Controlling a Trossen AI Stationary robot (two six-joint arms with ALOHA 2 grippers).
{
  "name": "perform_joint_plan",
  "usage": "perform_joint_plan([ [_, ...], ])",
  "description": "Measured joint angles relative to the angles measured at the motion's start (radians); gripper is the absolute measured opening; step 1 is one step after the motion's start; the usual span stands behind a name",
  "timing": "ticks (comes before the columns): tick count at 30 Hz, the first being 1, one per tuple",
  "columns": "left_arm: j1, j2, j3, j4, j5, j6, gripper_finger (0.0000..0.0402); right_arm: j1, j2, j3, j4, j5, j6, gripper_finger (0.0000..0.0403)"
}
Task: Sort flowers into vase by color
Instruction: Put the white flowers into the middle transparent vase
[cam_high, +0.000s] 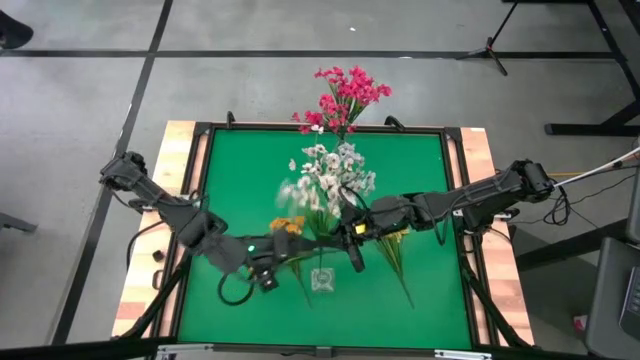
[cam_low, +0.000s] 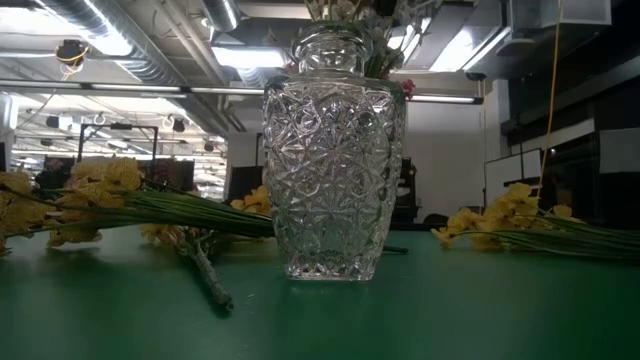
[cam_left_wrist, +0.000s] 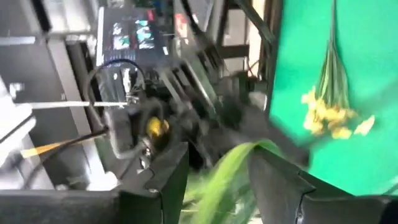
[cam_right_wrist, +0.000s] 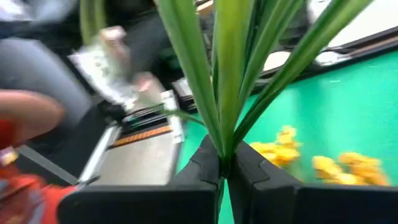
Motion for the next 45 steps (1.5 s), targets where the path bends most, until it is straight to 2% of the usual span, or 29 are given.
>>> perform_joint_plan([
  [3,-0.041,0.000,0.000,0.011,-0.058,-0.121,0.0159,-0.013,0.001,0.000,0.003,0.043,-0.017,0.0010],
  [7,-0.075,0.000,0.000,0.007,-0.120,-0.244,0.0159,-0.023,0.001,0.000,0.007,0.042,-0.026,0.0015],
  [14,-0.124,0.000,0.000,-0.046,-0.288,-0.465,0.0159,-0.030,0.001,0.000,0.010,0.079,-0.087,0.0008],
  [22,-0.148,0.000,0.000,-0.102,-0.576,-0.465,0.0159,-0.030,0.001,0.005,0.009,0.081,-0.096,0.0007],
  [26,-0.158,0.000,0.000,-0.132,-0.685,-0.474,0.0159,-0.030,0.001,0.005,0.009,0.087,-0.096,0.0011],
  [31,-0.194,-0.003,0.000,-0.143,-0.705,-0.621,0.0159,-0.030,0.001,0.006,-0.008,0.155,-0.173,0.0008],
  [36,-0.228,-0.004,0.000,-0.193,-0.676,-0.868,0.0159,-0.029,0.001,0.006,-0.057,0.193,-0.378,0.0008],
  [39,-0.242,-0.004,0.000,-0.257,-0.650,-1.025,0.0159,-0.016,0.000,0.006,-0.088,0.185,-0.522,0.0009],
  [45,-0.257,-0.004,0.000,-0.451,-0.649,-1.333,0.0159,-0.015,0.000,0.006,-0.155,0.273,-0.637,0.0007],
])
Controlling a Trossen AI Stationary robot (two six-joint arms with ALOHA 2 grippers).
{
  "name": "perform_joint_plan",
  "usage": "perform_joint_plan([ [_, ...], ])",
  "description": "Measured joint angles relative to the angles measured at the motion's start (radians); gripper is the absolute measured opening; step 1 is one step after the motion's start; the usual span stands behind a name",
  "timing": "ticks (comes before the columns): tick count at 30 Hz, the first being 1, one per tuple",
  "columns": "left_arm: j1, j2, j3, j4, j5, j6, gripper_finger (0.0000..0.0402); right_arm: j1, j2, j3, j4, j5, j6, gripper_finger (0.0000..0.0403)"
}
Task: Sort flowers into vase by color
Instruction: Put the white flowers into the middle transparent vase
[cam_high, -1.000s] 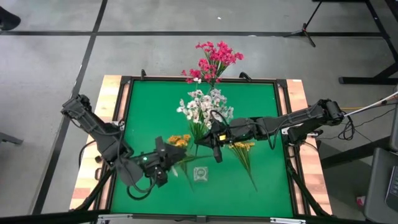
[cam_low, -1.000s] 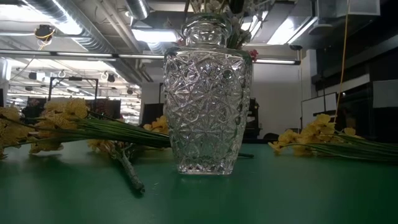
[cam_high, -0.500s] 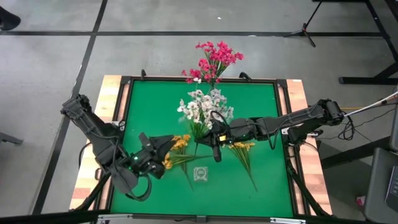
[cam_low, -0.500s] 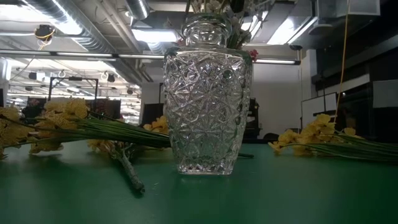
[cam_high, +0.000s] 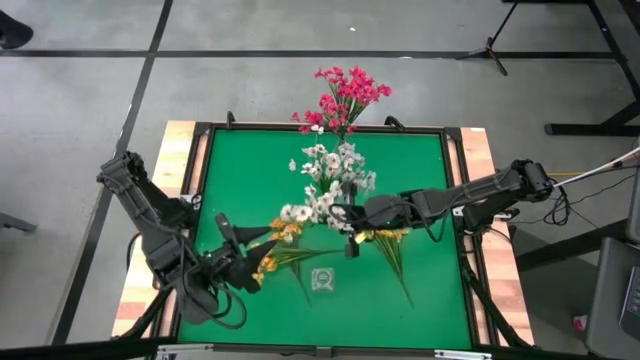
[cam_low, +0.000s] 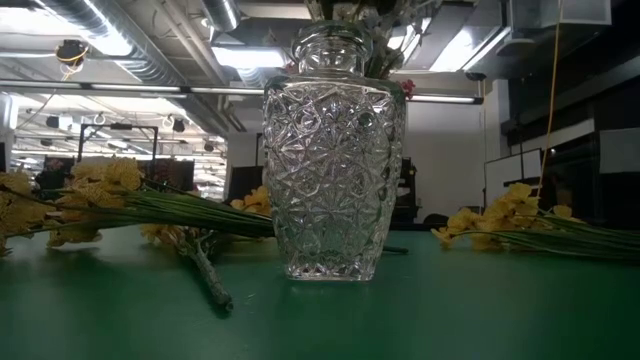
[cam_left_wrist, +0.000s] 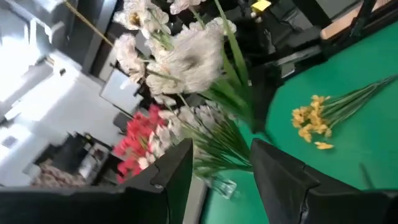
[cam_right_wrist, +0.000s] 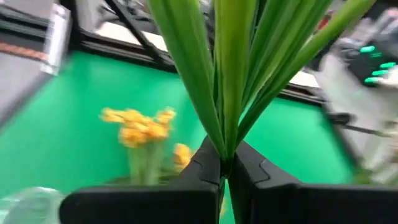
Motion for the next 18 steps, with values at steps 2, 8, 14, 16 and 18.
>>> perform_joint_plan([
  [2,-0.001,0.000,0.000,-0.061,0.000,-0.098,0.0159,-0.002,0.007,0.000,0.000,0.054,-0.040,0.0007],
  [8,0.000,0.000,0.000,-0.232,0.000,-0.345,0.0159,-0.012,0.016,0.001,0.003,0.145,-0.119,0.0007],
  [14,0.002,0.000,0.000,-0.329,-0.016,-0.469,0.0159,-0.015,0.018,0.001,0.013,0.170,-0.160,0.0007],
  [16,0.002,0.000,0.000,-0.337,-0.029,-0.473,0.0159,-0.014,0.018,0.002,0.011,0.177,-0.165,0.0007],
  [18,0.002,0.000,0.000,-0.338,-0.031,-0.472,0.0159,-0.014,0.018,0.019,0.006,0.177,-0.160,0.0007],
])
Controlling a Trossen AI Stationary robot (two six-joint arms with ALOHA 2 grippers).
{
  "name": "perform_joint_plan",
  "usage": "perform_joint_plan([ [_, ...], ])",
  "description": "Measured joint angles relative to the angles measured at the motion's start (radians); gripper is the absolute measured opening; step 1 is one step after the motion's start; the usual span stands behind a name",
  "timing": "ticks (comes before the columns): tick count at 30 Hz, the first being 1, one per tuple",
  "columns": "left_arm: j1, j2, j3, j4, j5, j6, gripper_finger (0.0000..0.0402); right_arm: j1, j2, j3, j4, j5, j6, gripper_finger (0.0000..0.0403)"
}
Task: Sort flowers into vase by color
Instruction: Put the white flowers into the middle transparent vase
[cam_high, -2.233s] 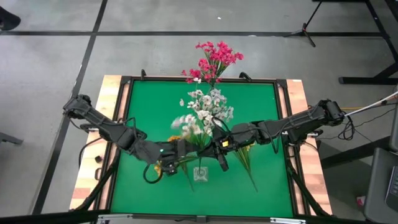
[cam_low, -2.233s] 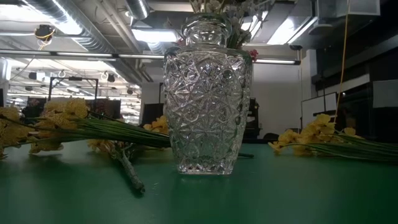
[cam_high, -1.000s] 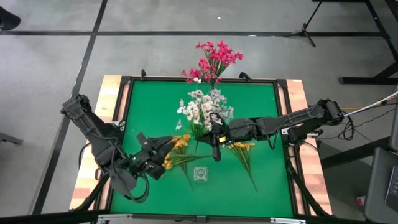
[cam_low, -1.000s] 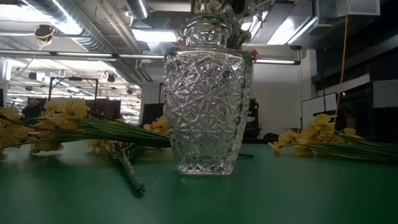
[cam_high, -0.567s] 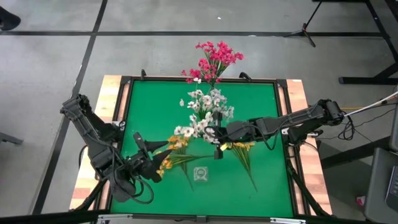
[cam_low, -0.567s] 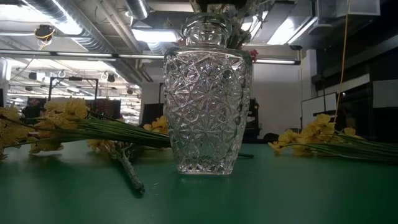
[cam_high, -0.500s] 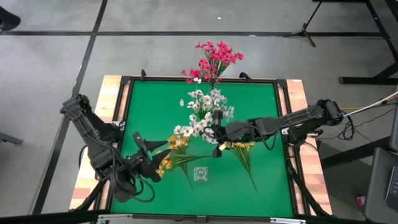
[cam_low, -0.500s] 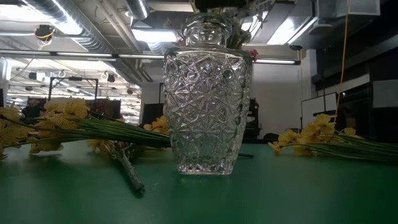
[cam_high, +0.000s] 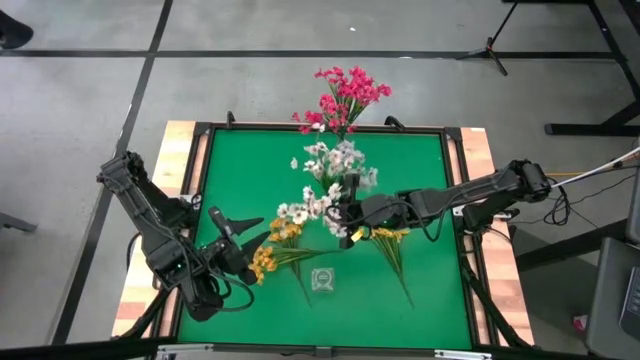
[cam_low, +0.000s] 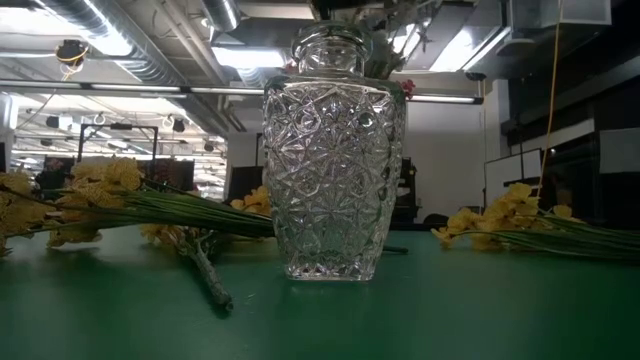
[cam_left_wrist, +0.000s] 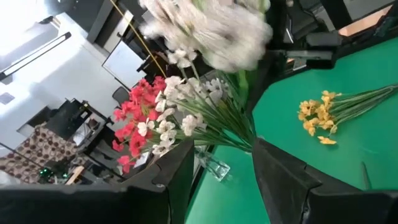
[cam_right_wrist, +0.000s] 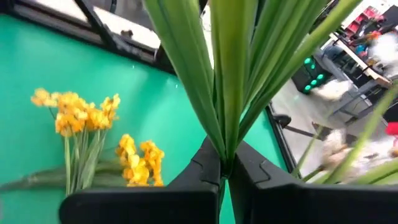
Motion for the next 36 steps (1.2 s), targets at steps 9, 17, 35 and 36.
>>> perform_joint_plan([
  [9,0.000,0.000,0.000,-0.020,0.000,-0.042,0.0159,-0.001,-0.004,0.098,-0.121,0.017,0.053,0.0007],
  [17,0.000,0.000,0.000,-0.142,0.000,-0.204,0.0159,-0.025,0.005,0.101,-0.201,0.009,0.133,0.0007],
  [35,0.000,0.000,-0.007,-0.162,-0.001,-0.236,0.0159,-0.029,0.067,0.099,-0.219,0.040,0.232,0.0007],
  [36,0.000,0.000,-0.010,-0.161,-0.001,-0.237,0.0159,-0.032,0.066,0.098,-0.214,0.045,0.245,0.0007],
])
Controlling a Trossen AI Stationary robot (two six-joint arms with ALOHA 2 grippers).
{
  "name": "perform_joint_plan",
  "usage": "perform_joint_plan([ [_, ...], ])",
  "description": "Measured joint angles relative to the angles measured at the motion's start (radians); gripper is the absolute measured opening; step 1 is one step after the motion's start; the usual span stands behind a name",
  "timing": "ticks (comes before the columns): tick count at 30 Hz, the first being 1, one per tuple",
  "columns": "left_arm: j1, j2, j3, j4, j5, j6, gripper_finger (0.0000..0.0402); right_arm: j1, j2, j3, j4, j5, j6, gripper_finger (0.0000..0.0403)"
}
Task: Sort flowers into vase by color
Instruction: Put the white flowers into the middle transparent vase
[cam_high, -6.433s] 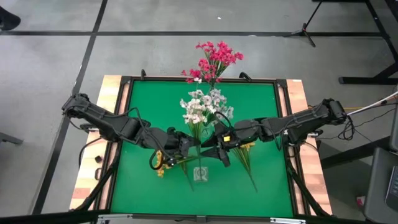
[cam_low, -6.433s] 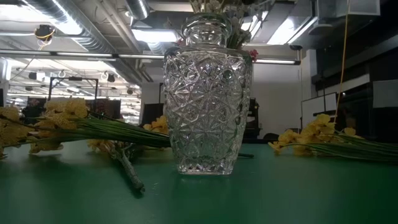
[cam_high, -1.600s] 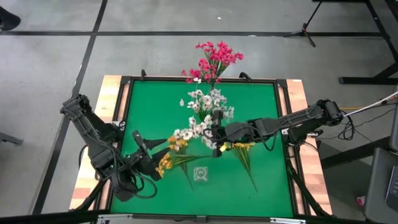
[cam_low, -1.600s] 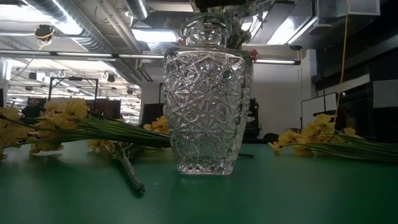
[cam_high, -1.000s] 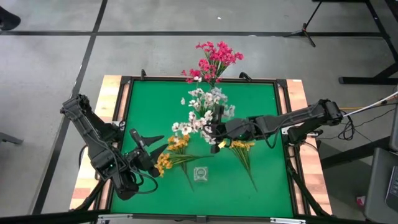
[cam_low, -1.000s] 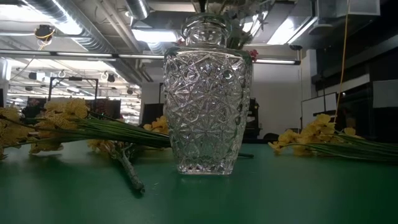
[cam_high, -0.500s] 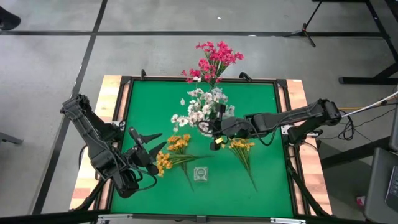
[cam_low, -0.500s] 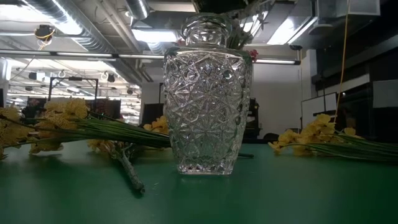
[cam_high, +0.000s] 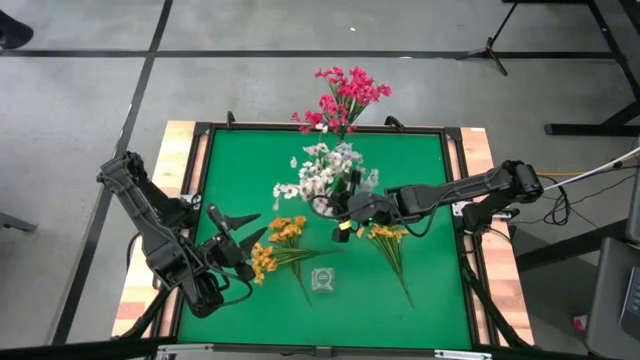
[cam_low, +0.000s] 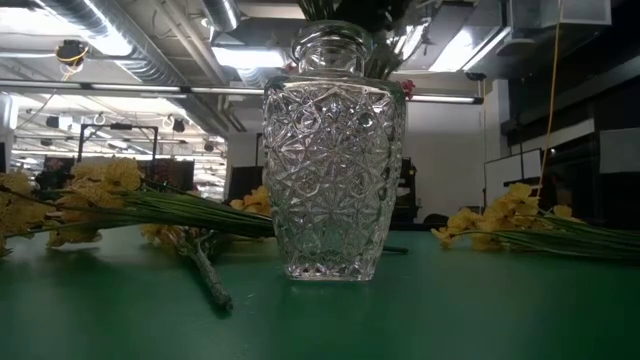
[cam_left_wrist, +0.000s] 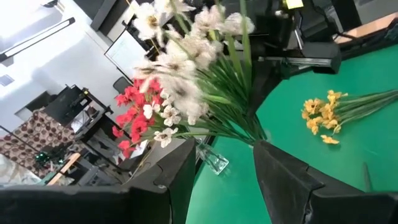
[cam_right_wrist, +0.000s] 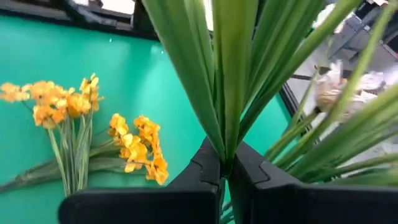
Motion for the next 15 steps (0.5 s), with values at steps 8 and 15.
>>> perform_joint_plan([
  [8,0.000,0.000,-0.027,0.001,-0.006,-0.021,0.0159,-0.023,0.000,-0.066,0.037,-0.003,0.082,0.0007],
  [15,0.000,0.000,-0.049,0.001,-0.012,-0.032,0.0159,-0.030,0.000,-0.096,0.061,-0.004,0.095,0.0010],
])
